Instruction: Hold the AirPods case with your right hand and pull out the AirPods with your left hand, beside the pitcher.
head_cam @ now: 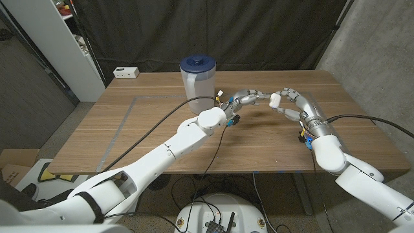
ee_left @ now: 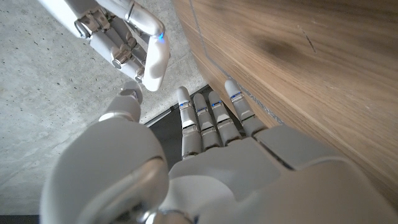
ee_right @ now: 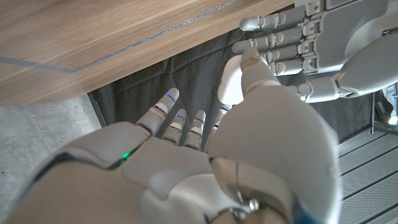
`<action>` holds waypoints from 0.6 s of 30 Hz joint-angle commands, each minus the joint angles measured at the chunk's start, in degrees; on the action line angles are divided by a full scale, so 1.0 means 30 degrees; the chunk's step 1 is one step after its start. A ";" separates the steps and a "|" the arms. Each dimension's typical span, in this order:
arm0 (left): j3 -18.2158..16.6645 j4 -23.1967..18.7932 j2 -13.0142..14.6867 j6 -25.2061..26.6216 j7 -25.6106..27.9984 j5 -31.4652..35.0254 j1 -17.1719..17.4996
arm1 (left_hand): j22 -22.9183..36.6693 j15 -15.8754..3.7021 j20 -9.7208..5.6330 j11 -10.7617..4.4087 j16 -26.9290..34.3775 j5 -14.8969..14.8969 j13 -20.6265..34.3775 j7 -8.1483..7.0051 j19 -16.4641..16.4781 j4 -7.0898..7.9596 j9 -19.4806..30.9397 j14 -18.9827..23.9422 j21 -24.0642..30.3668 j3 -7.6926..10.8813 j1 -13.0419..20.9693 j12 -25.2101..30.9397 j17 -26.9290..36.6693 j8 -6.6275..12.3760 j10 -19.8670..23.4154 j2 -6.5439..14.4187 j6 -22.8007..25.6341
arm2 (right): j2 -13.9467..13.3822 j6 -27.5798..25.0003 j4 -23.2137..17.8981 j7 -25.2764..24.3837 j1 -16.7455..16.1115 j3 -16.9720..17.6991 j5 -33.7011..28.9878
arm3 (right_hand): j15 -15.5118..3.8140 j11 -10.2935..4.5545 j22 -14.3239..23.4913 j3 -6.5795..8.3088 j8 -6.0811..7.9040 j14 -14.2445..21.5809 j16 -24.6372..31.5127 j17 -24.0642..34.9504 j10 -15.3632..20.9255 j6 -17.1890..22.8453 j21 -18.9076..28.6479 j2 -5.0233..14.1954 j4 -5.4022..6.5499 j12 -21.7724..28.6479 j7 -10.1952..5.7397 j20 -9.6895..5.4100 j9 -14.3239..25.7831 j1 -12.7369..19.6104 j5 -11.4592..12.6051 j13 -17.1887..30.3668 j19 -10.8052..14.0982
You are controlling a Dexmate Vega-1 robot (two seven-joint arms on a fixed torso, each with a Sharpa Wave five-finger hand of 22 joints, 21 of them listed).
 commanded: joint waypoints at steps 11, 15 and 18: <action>0.0291 0.0843 -0.0570 0.0228 -0.0108 -0.0170 -0.0613 | 0.0102 -0.0003 -0.0002 -0.0036 0.0305 0.0068 -0.0260 0.0518 0.0423 -0.0089 0.0041 0.0183 -0.0525 0.0109 0.1152 -0.0274 0.0052 0.0613 0.0287 0.0820 0.1970 | 0.0025 -0.0243 -0.0249 0.0307 0.0537 -0.0548 -0.0987 | -0.1377 0.0015 -0.0012 0.0016 -0.0013 0.0162 -0.0009 0.0059 0.0174 0.0154 -0.0046 0.0084 -0.0022 0.0072 -0.0023 -0.0314 0.0074 0.0156 0.0148 0.0114 0.0087; 0.0275 0.0843 -0.0570 -0.0036 0.0109 -0.0034 -0.0542 | 0.0110 -0.0207 -0.0076 -0.0171 0.0466 0.0043 -0.0336 0.0556 0.0698 -0.0131 0.0178 0.0468 -0.0629 0.0254 0.1630 -0.0265 0.0056 0.0902 0.0594 0.1231 0.2742 | 0.0053 -0.0308 -0.0259 0.0384 0.0490 -0.0469 -0.0836 | -0.1368 0.0015 -0.0013 0.0007 -0.0029 0.0170 -0.0019 0.0062 0.0186 0.0162 -0.0050 0.0091 -0.0014 0.0064 -0.0046 -0.0349 0.0071 0.0162 0.0145 0.0117 0.0097; 0.0244 0.0796 -0.0582 0.0031 0.0175 -0.0056 -0.0520 | 0.0117 -0.0273 -0.0126 -0.0155 0.0551 0.0041 -0.0343 0.0512 0.0893 -0.0193 0.0285 0.0653 -0.0688 0.0448 0.2051 -0.0256 0.0046 0.1029 0.0743 0.1603 0.3076 | 0.0009 -0.0175 -0.0209 0.0375 0.0441 -0.0405 -0.0834 | -0.1368 0.0039 -0.0013 -0.0001 -0.0045 0.0167 -0.0028 0.0064 0.0183 0.0148 -0.0054 0.0095 -0.0005 0.0056 -0.0030 -0.0367 0.0070 0.0158 0.0143 0.0120 0.0097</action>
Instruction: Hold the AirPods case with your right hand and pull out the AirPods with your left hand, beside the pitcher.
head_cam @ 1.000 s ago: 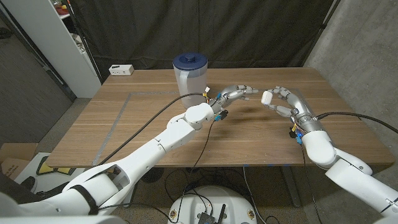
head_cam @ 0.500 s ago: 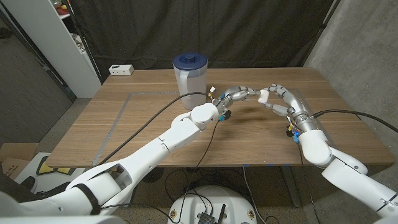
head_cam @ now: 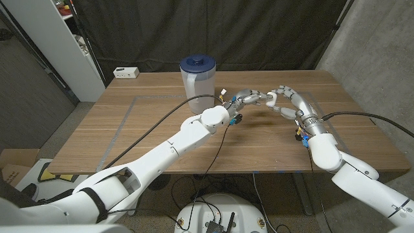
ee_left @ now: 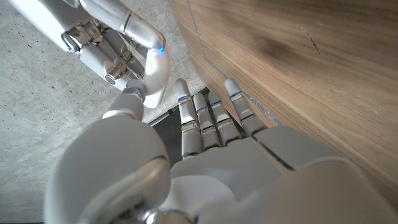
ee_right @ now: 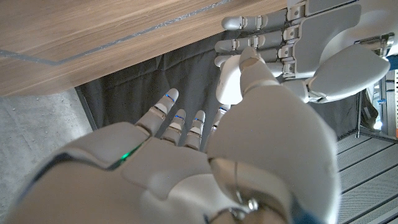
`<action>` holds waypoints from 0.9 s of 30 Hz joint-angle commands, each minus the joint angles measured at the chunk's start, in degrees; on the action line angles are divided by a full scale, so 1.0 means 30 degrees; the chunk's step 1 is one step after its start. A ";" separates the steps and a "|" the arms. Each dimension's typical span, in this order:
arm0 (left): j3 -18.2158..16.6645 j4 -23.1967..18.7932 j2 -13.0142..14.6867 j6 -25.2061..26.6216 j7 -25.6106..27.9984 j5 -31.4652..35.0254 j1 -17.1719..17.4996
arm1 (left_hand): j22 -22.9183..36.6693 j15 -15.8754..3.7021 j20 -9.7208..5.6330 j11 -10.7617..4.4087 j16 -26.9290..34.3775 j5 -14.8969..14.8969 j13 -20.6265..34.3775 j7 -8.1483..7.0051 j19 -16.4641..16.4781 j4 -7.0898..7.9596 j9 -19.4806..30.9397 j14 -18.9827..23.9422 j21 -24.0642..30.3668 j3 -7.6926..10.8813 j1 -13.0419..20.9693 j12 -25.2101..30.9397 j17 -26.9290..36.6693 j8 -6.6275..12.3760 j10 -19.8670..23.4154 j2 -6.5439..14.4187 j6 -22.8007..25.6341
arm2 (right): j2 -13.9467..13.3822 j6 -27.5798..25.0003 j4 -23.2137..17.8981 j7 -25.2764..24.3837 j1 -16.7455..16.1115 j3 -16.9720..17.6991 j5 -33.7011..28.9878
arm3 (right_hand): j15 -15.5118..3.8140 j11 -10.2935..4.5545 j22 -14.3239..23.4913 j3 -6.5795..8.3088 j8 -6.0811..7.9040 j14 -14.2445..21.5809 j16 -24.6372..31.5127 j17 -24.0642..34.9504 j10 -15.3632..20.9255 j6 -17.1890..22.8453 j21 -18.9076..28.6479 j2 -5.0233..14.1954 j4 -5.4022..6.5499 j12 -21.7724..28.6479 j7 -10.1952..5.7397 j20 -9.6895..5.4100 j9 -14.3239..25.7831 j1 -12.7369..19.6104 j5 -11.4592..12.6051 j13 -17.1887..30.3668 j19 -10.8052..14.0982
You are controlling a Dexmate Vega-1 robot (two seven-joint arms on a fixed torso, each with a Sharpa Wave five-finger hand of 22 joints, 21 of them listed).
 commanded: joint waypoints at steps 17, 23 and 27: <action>-0.0465 0.2224 -0.0950 -0.3446 -0.1170 -0.1316 0.0098 | 0.0115 -0.1428 -0.0548 -0.1344 0.0898 0.0014 -0.0042 -0.1208 0.1084 -0.0431 0.1487 0.1488 -0.0568 0.0956 0.4043 0.0164 0.0039 0.1824 0.1918 0.1584 0.4047 | -0.0256 0.0365 0.0031 0.0782 -0.0182 0.0403 0.0533 | -0.1381 0.0034 -0.0014 -0.0130 -0.0273 0.0107 -0.0125 0.0079 0.0139 -0.0225 -0.0091 0.0180 0.0061 -0.0058 0.0005 -0.0158 0.0029 0.0011 0.0020 0.0051 0.0001; -0.0214 0.3082 -0.0914 -0.4500 -0.2046 -0.1011 -0.0300 | 0.0149 -0.1470 -0.0506 -0.1633 0.0793 -0.0099 -0.0038 -0.1210 0.0679 -0.0186 0.1846 0.0808 -0.0787 0.0798 0.4363 -0.0081 0.0188 0.1838 0.1545 0.1755 0.3858 | -0.0616 0.0704 0.0113 0.1565 -0.0149 0.0529 0.1067 | -0.1396 0.0090 -0.0012 -0.0253 -0.0627 -0.0156 -0.0226 0.0096 -0.0227 -0.0827 -0.0121 0.0056 0.0104 -0.0214 -0.0240 -0.0058 -0.0050 -0.0120 0.0005 0.0077 -0.0083; -0.0040 0.2985 -0.0712 -0.4302 -0.1904 -0.0358 -0.0511 | 0.0161 -0.1451 -0.0467 -0.1663 0.0638 -0.0111 -0.0037 -0.1448 0.0436 -0.0097 0.2023 0.0380 -0.0913 0.0662 0.4389 -0.0242 0.0212 0.1898 0.1256 0.1696 0.3911 | -0.0904 0.0872 0.0092 0.2187 -0.0191 0.0710 0.1574 | -0.1179 0.0114 -0.0002 -0.0408 -0.1015 -0.0775 -0.0402 0.0120 -0.0951 -0.1450 -0.0158 -0.0119 0.0154 -0.0487 -0.0437 0.0227 -0.0175 -0.0309 0.0009 0.0104 -0.0262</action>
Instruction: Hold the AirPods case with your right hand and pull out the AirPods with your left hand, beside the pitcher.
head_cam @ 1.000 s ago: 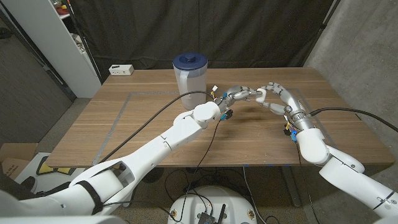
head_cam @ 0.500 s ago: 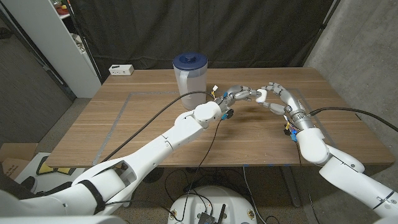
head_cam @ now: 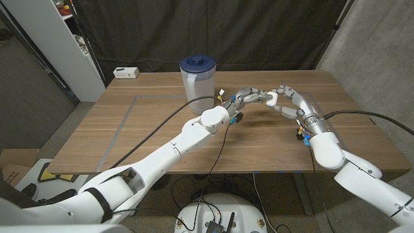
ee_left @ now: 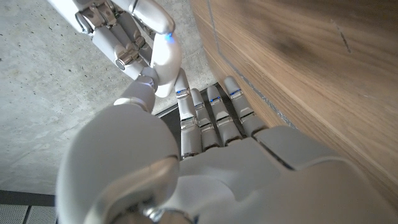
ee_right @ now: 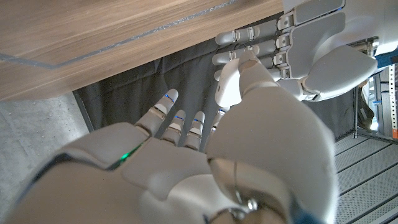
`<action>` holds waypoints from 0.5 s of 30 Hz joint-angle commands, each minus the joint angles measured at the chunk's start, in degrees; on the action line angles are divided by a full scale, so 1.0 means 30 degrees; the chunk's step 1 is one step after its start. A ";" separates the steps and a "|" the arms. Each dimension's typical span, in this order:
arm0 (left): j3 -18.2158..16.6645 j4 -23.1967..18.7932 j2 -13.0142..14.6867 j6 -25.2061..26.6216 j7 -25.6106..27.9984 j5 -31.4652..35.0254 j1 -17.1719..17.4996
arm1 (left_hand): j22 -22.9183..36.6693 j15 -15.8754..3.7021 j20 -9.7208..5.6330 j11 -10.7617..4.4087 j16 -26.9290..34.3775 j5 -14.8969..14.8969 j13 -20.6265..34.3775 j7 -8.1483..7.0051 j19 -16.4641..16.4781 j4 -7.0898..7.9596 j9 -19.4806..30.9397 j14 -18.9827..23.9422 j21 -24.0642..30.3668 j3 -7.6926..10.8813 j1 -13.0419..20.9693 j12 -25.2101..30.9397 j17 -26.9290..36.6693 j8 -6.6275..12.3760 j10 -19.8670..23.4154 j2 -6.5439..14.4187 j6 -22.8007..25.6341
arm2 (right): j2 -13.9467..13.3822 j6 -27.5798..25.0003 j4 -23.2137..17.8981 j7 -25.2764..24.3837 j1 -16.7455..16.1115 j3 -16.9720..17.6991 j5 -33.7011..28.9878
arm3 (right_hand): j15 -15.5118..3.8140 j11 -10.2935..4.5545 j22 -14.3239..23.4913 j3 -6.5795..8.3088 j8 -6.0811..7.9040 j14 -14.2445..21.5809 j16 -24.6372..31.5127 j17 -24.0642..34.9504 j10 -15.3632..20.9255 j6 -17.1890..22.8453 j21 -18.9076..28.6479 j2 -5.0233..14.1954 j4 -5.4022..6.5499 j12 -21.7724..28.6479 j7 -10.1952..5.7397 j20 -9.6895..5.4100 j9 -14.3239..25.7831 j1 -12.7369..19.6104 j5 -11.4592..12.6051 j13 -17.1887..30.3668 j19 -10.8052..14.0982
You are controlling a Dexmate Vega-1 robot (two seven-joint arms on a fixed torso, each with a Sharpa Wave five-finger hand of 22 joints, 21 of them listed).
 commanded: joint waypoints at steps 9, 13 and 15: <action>0.0765 -0.0301 0.1156 -0.0245 -0.0045 0.3141 -0.1130 | 0.0092 -0.0760 0.0136 0.0244 -0.0558 0.0012 0.0045 -0.1404 -0.0554 0.0418 0.1579 -0.1287 -0.0303 -0.0253 0.1217 -0.0633 0.0113 0.0229 -0.1202 0.1112 0.0928 | -0.1695 0.0466 -0.0215 0.3644 -0.0060 0.0936 0.2799 | -0.0526 0.0080 0.0027 -0.0565 -0.1037 -0.2014 -0.0293 0.0159 -0.2287 -0.2116 -0.0113 -0.0742 0.0216 -0.0623 -0.0339 0.0731 -0.0393 -0.0807 0.0107 0.0193 -0.0997; 0.1202 -0.1317 0.1967 0.0484 0.0191 0.5053 -0.1592 | 0.0098 -0.0646 0.0185 0.0395 -0.0722 0.0043 0.0044 -0.1452 -0.0676 0.0480 0.1768 -0.1643 -0.0392 -0.0339 0.1190 -0.0773 0.0139 0.0277 -0.1449 0.1125 0.0933 | -0.2282 0.0222 -0.0497 0.4641 -0.0115 0.1334 0.3616 | -0.0191 0.0250 0.0035 -0.0711 -0.1249 -0.2661 -0.0293 0.0180 -0.3045 -0.2985 -0.0112 -0.0930 0.0257 -0.0720 -0.0218 0.0980 -0.0519 -0.1043 0.0175 0.0196 -0.1348; 0.1414 -0.1904 0.2388 0.0961 0.0222 0.6031 -0.1801 | 0.0100 -0.0643 0.0191 0.0332 -0.0764 0.0057 0.0042 -0.1496 -0.0722 0.0498 0.1856 -0.1705 -0.0433 -0.0383 0.1178 -0.0859 0.0147 0.0319 -0.1608 0.1110 0.0994 | -0.2647 0.0101 -0.0590 0.5282 -0.0110 0.1584 0.4129 | -0.0129 0.0291 0.0037 -0.0742 -0.1277 -0.2775 -0.0270 0.0184 -0.3281 -0.3206 -0.0117 -0.0951 0.0276 -0.0748 -0.0123 0.1045 -0.0551 -0.1106 0.0198 0.0195 -0.1454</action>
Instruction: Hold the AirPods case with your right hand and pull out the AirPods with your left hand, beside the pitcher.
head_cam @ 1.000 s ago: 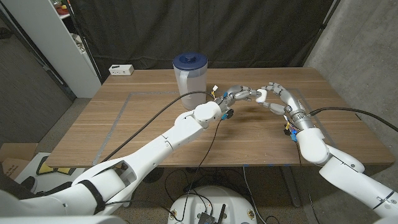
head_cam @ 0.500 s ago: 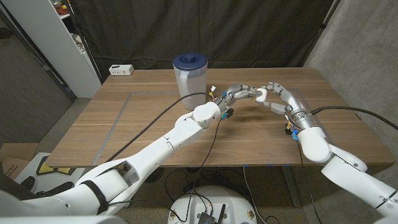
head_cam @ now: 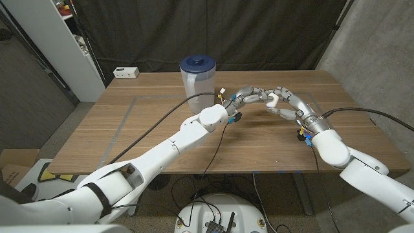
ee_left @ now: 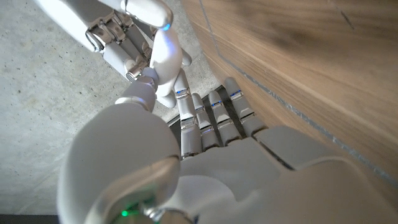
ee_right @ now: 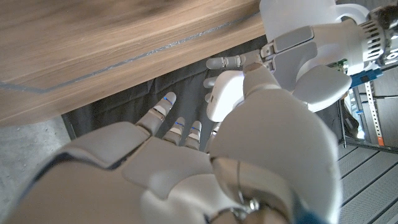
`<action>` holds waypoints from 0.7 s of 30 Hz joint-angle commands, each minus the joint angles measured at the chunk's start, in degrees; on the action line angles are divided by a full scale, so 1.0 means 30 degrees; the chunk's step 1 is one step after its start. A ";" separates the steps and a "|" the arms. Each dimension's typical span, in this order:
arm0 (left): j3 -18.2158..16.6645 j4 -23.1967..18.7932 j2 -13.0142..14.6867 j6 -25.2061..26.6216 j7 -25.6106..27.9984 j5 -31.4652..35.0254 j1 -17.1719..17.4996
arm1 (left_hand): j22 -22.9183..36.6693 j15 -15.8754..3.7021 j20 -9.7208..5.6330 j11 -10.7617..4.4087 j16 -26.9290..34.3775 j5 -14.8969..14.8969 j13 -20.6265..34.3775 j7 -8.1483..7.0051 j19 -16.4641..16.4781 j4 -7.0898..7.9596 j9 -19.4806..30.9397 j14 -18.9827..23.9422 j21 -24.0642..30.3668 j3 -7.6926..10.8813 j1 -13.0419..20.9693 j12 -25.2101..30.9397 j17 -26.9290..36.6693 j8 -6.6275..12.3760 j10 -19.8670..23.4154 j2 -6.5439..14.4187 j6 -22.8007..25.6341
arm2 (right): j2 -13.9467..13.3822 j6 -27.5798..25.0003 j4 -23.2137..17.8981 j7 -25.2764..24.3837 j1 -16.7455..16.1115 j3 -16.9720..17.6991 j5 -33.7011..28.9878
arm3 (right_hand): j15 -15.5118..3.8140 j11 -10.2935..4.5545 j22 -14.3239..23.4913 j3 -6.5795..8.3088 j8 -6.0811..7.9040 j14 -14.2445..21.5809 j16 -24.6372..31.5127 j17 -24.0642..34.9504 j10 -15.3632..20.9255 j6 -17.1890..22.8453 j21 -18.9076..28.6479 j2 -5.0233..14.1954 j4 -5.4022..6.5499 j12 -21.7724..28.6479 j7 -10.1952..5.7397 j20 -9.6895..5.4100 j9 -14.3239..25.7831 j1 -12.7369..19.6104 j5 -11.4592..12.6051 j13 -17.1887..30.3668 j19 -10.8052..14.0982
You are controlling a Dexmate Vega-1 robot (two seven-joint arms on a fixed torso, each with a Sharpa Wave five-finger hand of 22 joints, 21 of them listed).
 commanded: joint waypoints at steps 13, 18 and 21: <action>0.1288 -0.3434 0.2755 0.2421 0.0260 0.7377 -0.1366 | 0.0104 -0.0829 -0.0115 -0.0189 -0.0316 0.0179 0.0023 -0.1659 -0.0264 0.0274 0.1934 -0.0484 -0.0290 -0.0254 0.0768 -0.0326 0.0096 0.0214 -0.0487 0.0870 0.1218 | -0.2143 0.0154 -0.0213 0.4228 0.0080 0.1836 0.3875 | 0.0141 0.0233 0.0044 -0.0317 -0.0136 -0.0538 0.0154 0.0108 -0.1097 -0.1345 0.0035 -0.0323 0.0151 -0.0022 0.0344 0.0318 -0.0181 -0.0431 0.0280 0.0088 -0.0435; 0.1144 -0.3636 0.2857 0.2386 0.0181 0.7749 -0.1231 | 0.0104 -0.0873 -0.0165 -0.0216 -0.0350 0.0202 0.0020 -0.1727 -0.0283 0.0290 0.1913 -0.0499 -0.0323 -0.0311 0.0731 -0.0342 0.0096 0.0173 -0.0470 0.0818 0.1228 | -0.1838 0.0481 0.0075 0.4147 0.0067 0.2007 0.4331 | 0.0120 0.0233 0.0046 -0.0390 0.0013 -0.0136 0.0352 0.0102 -0.0890 -0.1287 0.0199 -0.0347 0.0203 0.0153 0.0513 0.0204 -0.0235 -0.0584 0.0329 0.0080 -0.0065; 0.1058 -0.3603 0.2869 0.2148 0.0160 0.7851 -0.1164 | 0.0104 -0.0939 -0.0187 -0.0246 -0.0355 0.0216 0.0018 -0.1811 -0.0293 0.0311 0.1877 -0.0477 -0.0342 -0.0348 0.0699 -0.0329 0.0100 0.0146 -0.0408 0.0798 0.1257 | -0.1804 0.0593 0.0361 0.4423 0.0184 0.2076 0.4782 | 0.0101 0.0186 0.0047 -0.0398 0.0094 0.0039 0.0425 0.0097 -0.0710 -0.1191 0.0253 -0.0314 0.0215 0.0253 0.0541 0.0118 -0.0261 -0.0614 0.0366 0.0074 0.0095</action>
